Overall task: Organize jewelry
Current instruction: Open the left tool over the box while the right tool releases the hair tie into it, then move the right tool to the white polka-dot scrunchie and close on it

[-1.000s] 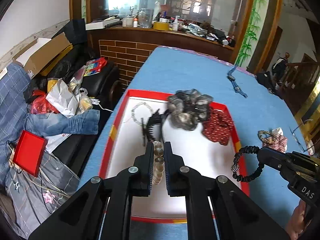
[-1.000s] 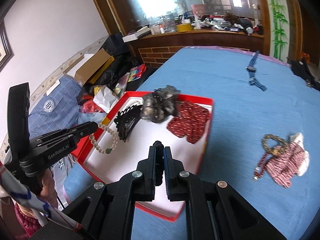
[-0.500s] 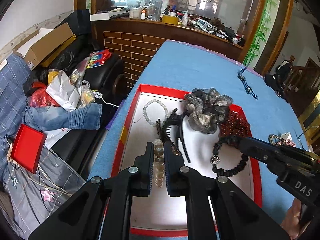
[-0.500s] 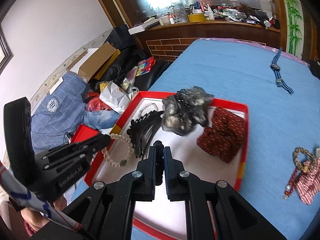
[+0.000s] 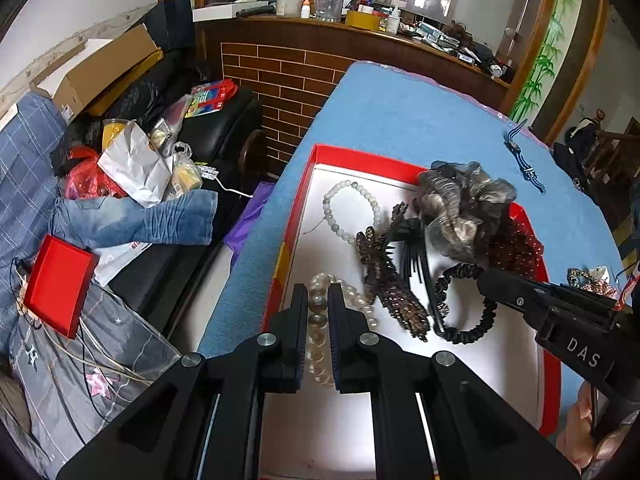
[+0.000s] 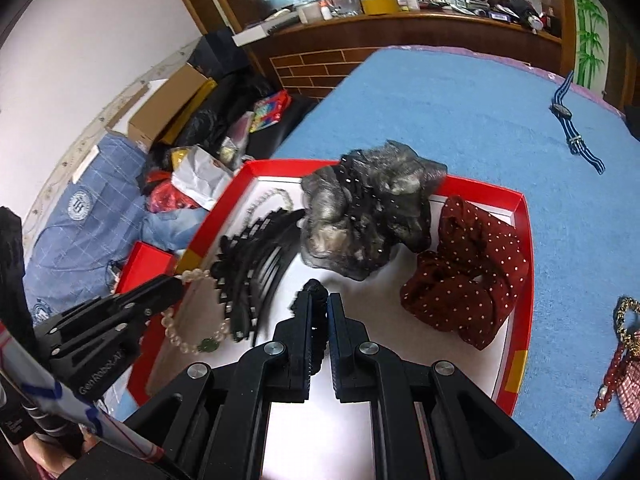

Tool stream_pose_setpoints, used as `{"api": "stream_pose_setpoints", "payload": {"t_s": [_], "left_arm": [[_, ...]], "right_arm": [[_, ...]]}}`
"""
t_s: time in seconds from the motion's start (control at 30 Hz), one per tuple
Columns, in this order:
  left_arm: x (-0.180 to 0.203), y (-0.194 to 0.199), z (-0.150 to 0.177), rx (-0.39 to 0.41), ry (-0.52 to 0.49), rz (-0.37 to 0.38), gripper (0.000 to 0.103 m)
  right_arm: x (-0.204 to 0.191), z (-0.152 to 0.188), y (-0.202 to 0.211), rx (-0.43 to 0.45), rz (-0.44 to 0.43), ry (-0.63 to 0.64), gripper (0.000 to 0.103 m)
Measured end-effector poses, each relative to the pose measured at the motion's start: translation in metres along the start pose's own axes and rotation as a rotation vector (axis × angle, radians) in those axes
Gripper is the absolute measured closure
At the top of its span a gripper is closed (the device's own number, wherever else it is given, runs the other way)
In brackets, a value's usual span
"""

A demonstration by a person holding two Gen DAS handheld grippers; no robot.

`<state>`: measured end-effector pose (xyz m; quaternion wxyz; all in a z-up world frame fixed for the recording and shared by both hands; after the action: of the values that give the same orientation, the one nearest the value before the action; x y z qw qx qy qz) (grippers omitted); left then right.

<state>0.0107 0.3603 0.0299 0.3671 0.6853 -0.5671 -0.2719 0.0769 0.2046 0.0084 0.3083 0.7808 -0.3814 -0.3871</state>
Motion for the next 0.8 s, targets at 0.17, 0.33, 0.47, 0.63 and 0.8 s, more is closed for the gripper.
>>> {"api": "stream_pose_setpoints", "payload": {"t_s": [0.17, 0.33, 0.47, 0.63, 0.8], "left_arm": [[-0.002, -0.010, 0.000, -0.011, -0.003, 0.002, 0.094], [-0.004, -0.014, -0.001, -0.005, -0.004, -0.003, 0.094], [-0.005, -0.016, -0.002, 0.000, -0.007, -0.006, 0.094], [-0.004, -0.017, -0.001, 0.004, -0.013, -0.017, 0.094], [-0.002, -0.013, -0.003, 0.010, -0.014, -0.015, 0.093]], "right_arm": [[0.001, -0.004, -0.014, -0.014, 0.019, -0.007, 0.094], [0.000, -0.004, -0.023, -0.026, 0.025, -0.004, 0.093], [0.001, -0.005, -0.026, -0.027, 0.030, -0.005, 0.093], [0.005, -0.006, -0.025, -0.032, 0.033, -0.009, 0.092], [0.004, -0.006, -0.022, -0.032, 0.027, -0.010, 0.086]]}}
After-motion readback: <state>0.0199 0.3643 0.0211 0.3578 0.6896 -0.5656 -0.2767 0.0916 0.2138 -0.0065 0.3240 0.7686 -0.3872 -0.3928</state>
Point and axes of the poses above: each gripper's, at about its wrist camera, not at the fingertips, and y roughly against the way its jaws point, x to its right, z to its underside, the point moved 4 cm from there along -y, roughly the way its jaws point, and after that the axes turned 6 degrees about -y, right-handed, at the moved point
